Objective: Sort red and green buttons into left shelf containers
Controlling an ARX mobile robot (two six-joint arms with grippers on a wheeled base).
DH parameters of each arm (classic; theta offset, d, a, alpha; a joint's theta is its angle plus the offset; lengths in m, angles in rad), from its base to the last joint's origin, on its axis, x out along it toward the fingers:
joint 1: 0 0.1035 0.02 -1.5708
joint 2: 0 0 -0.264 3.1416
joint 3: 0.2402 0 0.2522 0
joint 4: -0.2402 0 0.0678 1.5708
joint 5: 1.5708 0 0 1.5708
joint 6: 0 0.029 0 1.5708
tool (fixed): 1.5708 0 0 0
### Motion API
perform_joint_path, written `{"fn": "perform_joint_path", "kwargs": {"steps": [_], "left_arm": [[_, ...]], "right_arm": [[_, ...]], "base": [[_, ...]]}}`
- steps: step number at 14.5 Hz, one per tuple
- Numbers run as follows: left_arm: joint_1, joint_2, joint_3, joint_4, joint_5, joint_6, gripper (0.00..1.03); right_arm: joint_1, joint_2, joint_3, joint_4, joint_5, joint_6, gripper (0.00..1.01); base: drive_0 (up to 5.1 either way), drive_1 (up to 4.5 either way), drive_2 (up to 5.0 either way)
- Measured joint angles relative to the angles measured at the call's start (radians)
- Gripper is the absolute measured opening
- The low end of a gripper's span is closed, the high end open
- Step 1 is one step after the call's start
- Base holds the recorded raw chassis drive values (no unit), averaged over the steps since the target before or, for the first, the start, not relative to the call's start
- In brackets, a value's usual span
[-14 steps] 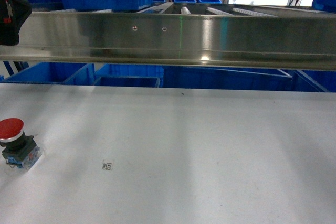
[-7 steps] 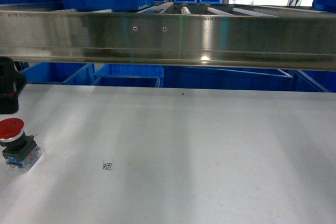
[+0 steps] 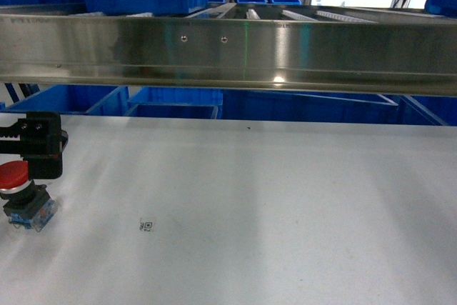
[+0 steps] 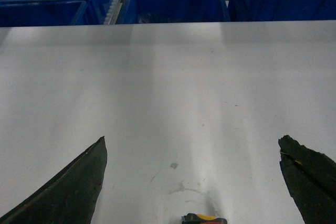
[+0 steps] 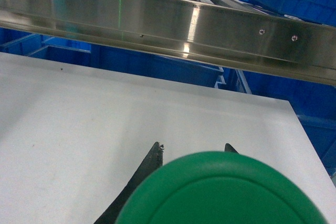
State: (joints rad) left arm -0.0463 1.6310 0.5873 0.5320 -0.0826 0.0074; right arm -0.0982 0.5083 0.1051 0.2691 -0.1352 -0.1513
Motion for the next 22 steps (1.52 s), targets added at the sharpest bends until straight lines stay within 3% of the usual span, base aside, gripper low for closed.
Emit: {"fn": "perform_joint_path", "kwargs": {"steps": [5,16,17,22], "left_arm": [[-0.047,0.063,0.005,0.025,-0.053,0.023,0.98],[-0.021,0.162,-0.029,0.064,-0.040,-0.005,0.98],[-0.021,0.162,-0.026,0.064,-0.040,-0.009,0.95],[-0.033,0.162,-0.019,0.059,-0.070,-0.011,0.49]], "right_arm": [[0.000,0.000,0.000,0.000,0.000,0.000,0.27],[0.000,0.000,0.000,0.001,0.000,0.000,0.27],[0.000,0.000,0.000,0.000,0.000,0.000,0.27],[0.000,0.000,0.000,0.000,0.000,0.000,0.27]], "base": [[0.0,0.00,0.0],[0.0,0.00,0.0],[0.0,0.00,0.0],[0.0,0.00,0.0]]}}
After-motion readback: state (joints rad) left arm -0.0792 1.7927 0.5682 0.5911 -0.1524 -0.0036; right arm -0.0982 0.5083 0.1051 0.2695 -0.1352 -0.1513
